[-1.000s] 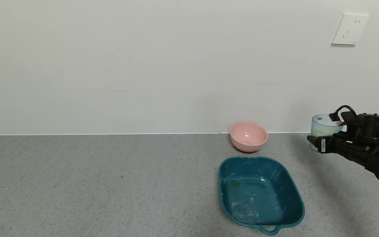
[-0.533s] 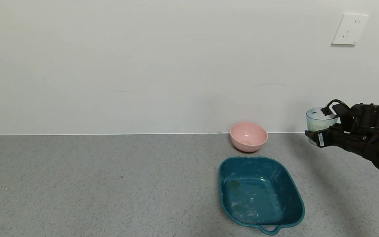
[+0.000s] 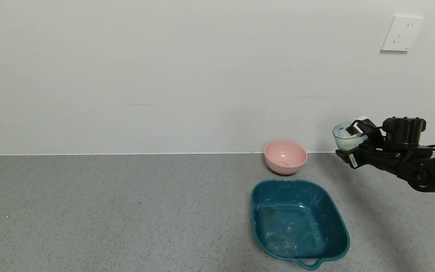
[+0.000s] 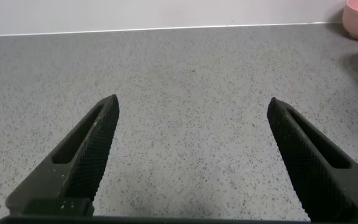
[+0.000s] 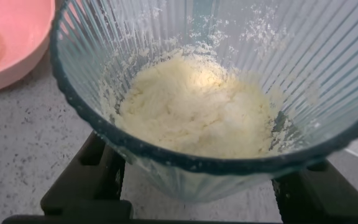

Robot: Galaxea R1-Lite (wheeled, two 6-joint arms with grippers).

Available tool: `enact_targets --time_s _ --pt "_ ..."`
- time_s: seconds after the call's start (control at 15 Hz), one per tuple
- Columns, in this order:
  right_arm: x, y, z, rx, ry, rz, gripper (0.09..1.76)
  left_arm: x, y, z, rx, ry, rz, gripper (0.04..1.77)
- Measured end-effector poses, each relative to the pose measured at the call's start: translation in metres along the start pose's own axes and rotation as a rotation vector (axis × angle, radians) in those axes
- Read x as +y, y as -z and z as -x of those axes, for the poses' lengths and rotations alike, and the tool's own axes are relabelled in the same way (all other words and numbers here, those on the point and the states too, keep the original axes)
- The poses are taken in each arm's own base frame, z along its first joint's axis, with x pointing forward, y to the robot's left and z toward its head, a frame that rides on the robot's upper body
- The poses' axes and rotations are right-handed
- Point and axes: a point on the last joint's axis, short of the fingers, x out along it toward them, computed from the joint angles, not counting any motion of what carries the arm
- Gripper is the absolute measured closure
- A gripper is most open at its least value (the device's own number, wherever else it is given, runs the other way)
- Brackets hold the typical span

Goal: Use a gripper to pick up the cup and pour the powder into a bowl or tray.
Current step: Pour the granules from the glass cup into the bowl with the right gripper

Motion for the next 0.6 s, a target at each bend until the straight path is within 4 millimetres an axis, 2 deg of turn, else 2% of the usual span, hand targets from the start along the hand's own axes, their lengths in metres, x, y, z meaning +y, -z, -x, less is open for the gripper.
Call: enact_targets --time_s 0.27,0.6 --pt "0.013 -0.009 -0.015 0.062 0.016 0.069 0.52 0.0 0.0 0.0 0.0 0.0 0.0 0.09" --pt "0.038 -0.022 -0.021 0.084 0.034 0.139 0.52 0.0 0.0 0.0 0.0 0.0 0.0 0.09"
